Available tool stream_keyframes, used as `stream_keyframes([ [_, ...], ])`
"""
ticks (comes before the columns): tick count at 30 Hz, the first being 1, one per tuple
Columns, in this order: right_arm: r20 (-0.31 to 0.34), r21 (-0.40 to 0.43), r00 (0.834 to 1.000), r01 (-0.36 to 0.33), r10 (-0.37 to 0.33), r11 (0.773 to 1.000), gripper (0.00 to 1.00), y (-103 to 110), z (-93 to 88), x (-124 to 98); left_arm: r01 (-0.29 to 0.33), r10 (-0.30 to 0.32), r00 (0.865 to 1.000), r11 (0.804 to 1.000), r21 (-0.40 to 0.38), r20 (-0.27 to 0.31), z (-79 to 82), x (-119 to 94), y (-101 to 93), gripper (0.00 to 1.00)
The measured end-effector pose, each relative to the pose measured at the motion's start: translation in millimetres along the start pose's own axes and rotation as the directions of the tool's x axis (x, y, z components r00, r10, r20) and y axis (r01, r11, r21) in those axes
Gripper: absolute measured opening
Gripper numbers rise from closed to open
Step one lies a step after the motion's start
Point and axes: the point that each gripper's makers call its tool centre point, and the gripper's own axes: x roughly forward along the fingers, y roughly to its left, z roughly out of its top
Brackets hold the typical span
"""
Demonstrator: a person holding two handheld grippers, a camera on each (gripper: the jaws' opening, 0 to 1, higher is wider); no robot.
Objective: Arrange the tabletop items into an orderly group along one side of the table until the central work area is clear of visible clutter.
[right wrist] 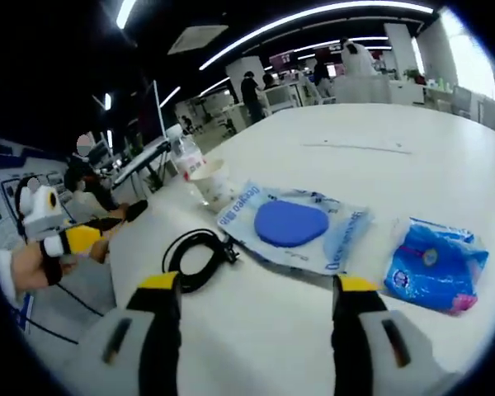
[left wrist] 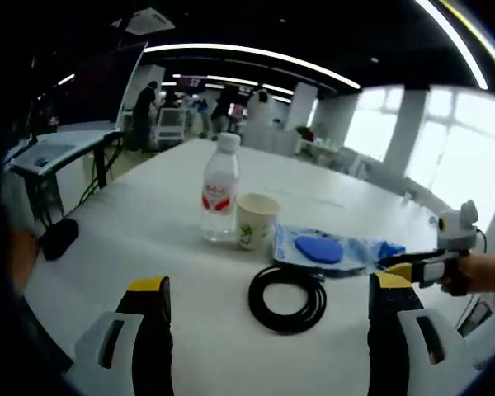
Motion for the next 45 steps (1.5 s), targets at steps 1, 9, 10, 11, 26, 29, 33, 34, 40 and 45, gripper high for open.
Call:
stream_keyframes([
  [1,-0.001,0.002,1.0,-0.004,0.004,1.0,0.73,1,0.0,1,0.004,-0.004,1.0,1.0,0.004,0.004,1.0,-3,-0.7,0.96],
  [9,-0.05,-0.003,0.998,-0.046,0.046,0.999,0.72,10,-11.4,15,0.002,-0.003,1.0,1.0,0.012,0.011,-0.7,-29,12.5,0.96],
  [10,-0.055,-0.006,0.997,-0.05,0.05,0.999,0.72,14,-12.1,15,-0.002,0.001,1.0,1.0,0.01,0.012,-1.2,-31,14.9,0.96],
  [11,-0.06,-0.011,0.997,-0.057,0.056,0.998,0.72,16,-12.8,16,-0.007,0.006,1.0,1.0,0.01,0.014,-1.4,-33,17.4,0.96],
  [26,-0.107,0.023,0.99,-0.087,0.089,0.996,0.65,28,-14.8,33,0.018,-0.017,1.0,0.998,0.06,-0.02,-15.2,-41,14.1,0.94],
  [29,-0.117,0.02,0.989,-0.086,0.088,0.996,0.63,38,-16.2,39,0.019,-0.019,1.0,0.998,0.056,0.005,-11.7,-45,13.0,0.94],
  [33,-0.14,0.031,0.985,-0.095,0.099,0.995,0.61,51,-18.7,47,0.003,-0.004,1.0,0.998,0.064,0.003,-12.0,-46,14.6,0.93],
  [34,-0.143,0.034,0.985,-0.096,0.1,0.995,0.61,52,-19.1,50,0.003,-0.003,1.0,0.998,0.064,0.005,-11.7,-46,14.7,0.93],
  [40,-0.191,0.102,0.978,-0.07,0.089,0.992,0.5,66,-19.0,63,0.004,-0.005,1.0,0.999,0.042,0.024,-6.9,-48,15.8,0.88],
  [45,-0.225,0.142,0.972,-0.031,0.062,0.989,0.51,72,-21.1,77,-0.008,0.007,0.999,1.0,0.022,0.05,-1.7,-48,19.4,0.87],
])
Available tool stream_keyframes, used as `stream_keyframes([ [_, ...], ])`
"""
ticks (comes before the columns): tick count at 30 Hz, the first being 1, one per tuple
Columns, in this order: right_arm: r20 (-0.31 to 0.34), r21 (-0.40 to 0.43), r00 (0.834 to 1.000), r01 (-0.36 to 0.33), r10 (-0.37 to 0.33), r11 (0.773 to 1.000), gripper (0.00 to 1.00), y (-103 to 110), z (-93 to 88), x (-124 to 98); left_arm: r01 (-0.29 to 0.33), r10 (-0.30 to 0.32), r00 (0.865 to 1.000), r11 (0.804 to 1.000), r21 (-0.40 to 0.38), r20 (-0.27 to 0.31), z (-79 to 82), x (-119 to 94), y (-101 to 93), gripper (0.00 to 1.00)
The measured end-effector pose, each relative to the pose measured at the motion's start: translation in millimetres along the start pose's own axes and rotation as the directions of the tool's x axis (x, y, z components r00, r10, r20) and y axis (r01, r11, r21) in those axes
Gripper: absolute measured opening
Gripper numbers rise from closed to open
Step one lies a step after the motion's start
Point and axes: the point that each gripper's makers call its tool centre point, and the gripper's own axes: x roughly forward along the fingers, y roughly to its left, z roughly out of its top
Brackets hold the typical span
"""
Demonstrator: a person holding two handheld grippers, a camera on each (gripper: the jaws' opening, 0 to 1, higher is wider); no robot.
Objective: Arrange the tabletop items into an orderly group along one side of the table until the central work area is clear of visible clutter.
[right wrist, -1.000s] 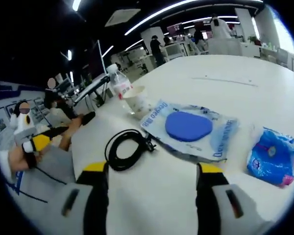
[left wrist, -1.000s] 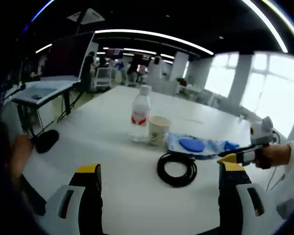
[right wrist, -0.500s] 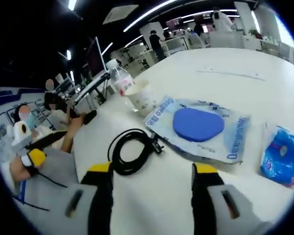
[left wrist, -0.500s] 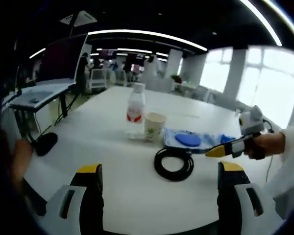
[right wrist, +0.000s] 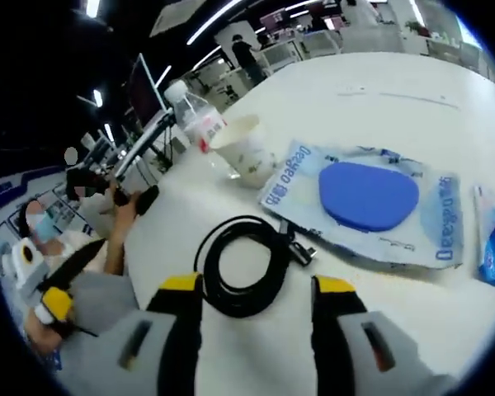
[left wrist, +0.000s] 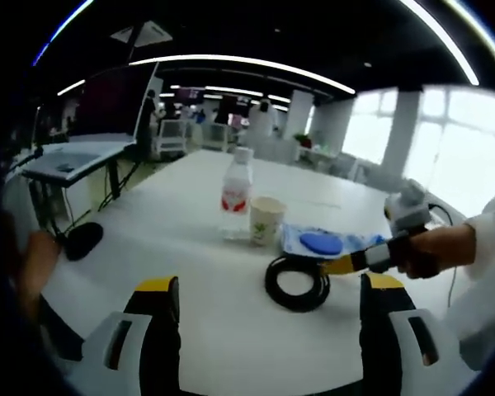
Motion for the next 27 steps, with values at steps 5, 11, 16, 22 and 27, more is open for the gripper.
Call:
stream_keyframes([
  [5,-0.012,-0.014,0.998,0.059,-0.059,0.998,0.51,-2,4.6,12,-0.026,0.027,0.999,1.0,-0.016,0.025,3.9,0,9.2,0.84],
  [11,-0.023,-0.061,0.993,0.111,-0.113,0.992,0.46,-8,10.8,25,-0.03,0.031,0.999,0.999,-0.021,0.042,7.0,-1,10.1,0.83],
  [16,-0.007,-0.092,0.984,0.176,-0.177,0.98,0.4,-16,12.6,23,-0.031,0.032,0.999,0.999,-0.009,0.038,6.5,0,9.1,0.81],
  [22,0.046,-0.472,0.966,0.245,-0.254,0.847,0.27,-23,15.0,36,-0.03,0.03,0.999,1.0,-0.002,0.03,4.9,1,8.6,0.79],
  [27,0.064,-0.5,0.973,0.225,-0.224,0.836,0.06,-19,16.2,35,-0.035,0.035,0.999,0.999,-0.002,0.027,5.0,0,7.6,0.77],
])
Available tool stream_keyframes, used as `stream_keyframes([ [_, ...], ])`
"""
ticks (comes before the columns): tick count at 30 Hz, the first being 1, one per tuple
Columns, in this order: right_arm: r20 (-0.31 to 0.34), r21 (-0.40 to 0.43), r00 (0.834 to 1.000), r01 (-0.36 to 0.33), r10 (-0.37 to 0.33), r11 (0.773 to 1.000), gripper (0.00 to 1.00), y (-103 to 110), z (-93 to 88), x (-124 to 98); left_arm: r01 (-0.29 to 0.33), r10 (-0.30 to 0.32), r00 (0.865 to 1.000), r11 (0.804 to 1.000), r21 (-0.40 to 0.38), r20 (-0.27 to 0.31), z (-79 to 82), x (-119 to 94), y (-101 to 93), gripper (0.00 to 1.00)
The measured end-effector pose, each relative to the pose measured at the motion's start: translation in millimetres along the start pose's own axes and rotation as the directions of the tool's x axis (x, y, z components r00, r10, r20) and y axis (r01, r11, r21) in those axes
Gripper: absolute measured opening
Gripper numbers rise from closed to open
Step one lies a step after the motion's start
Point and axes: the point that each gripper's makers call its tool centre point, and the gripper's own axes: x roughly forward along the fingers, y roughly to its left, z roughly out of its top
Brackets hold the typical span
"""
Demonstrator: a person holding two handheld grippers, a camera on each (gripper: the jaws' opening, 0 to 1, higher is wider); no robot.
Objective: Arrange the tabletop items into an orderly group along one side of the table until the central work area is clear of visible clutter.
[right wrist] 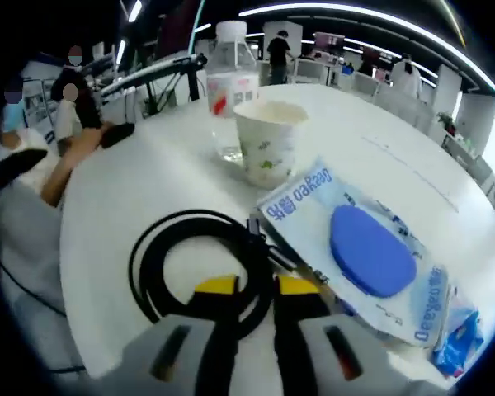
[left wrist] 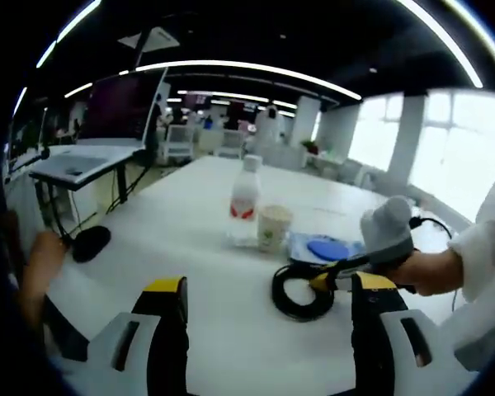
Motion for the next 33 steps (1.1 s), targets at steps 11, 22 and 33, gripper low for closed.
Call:
stream_keyframes([
  [11,-0.039,0.186,0.996,-0.07,0.079,0.98,0.02,-4,-8.9,-8,-0.008,0.008,1.0,1.0,-0.005,0.002,0.2,0,2.8,0.76],
  [22,0.113,0.349,0.989,-0.127,0.093,0.928,0.0,-21,1.5,-53,-0.003,0.003,1.0,1.0,0.009,-0.022,-4.6,2,1.3,0.76],
  [33,0.25,0.486,0.968,-0.127,0.002,0.865,0.0,-68,9.4,-122,0.013,-0.011,0.998,1.0,0.022,-0.056,-10.0,4,-4.5,0.75],
])
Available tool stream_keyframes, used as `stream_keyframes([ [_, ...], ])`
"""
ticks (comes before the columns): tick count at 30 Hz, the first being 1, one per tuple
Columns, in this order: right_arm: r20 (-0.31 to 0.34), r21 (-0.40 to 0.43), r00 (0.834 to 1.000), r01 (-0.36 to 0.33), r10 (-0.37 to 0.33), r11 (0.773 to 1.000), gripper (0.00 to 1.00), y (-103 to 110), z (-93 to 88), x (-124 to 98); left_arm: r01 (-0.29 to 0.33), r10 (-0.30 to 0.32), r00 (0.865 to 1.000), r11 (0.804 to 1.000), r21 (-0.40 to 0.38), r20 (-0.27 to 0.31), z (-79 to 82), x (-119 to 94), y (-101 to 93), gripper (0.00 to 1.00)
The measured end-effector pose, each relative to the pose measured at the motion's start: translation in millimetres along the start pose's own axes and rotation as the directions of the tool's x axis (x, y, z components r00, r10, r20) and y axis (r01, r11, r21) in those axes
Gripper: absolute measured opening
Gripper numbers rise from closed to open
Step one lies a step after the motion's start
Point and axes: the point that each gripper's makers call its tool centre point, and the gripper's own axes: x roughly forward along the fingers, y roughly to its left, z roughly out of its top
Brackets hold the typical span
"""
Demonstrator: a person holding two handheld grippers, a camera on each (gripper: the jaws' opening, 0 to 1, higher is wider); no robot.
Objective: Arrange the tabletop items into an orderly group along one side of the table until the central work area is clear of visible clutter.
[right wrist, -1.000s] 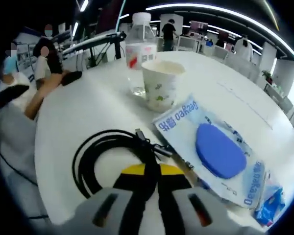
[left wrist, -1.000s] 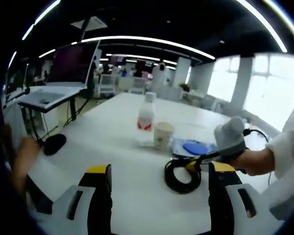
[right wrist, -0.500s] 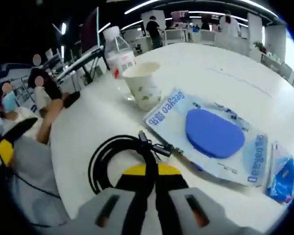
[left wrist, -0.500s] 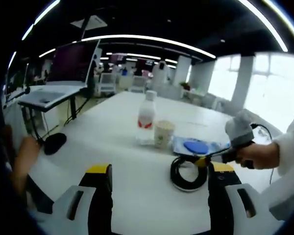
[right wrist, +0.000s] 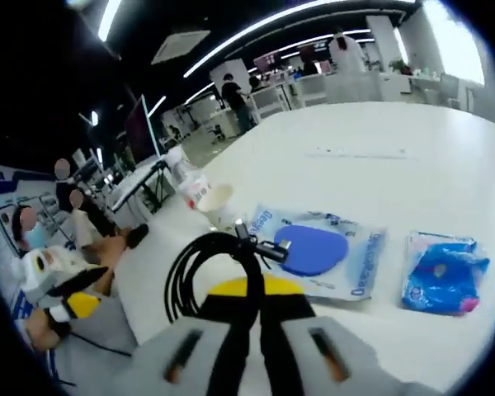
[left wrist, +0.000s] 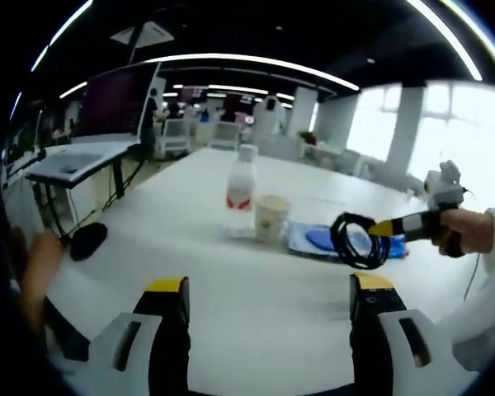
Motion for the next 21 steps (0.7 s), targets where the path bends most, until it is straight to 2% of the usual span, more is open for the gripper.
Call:
stream_keyframes([
  [4,0.015,0.054,0.999,0.035,-0.036,0.998,0.0,-25,-2.5,-19,0.014,-0.014,1.0,1.0,0.011,-0.009,-2.0,1,-4.4,0.75],
  [7,0.024,0.055,0.997,0.067,-0.068,0.996,0.0,-42,-6.1,-33,0.019,-0.019,1.0,1.0,0.014,-0.015,-3.4,2,-6.0,0.75],
  [13,0.052,0.127,0.988,0.141,-0.149,0.982,0.0,-75,-16.2,-70,0.022,-0.021,0.999,1.0,0.016,-0.026,-6.1,2,-6.7,0.75],
  [21,0.049,0.174,0.975,0.207,-0.218,0.963,0.0,-93,-30.8,-107,0.026,-0.025,0.999,0.999,0.023,-0.038,-9.0,1,-8.5,0.75],
])
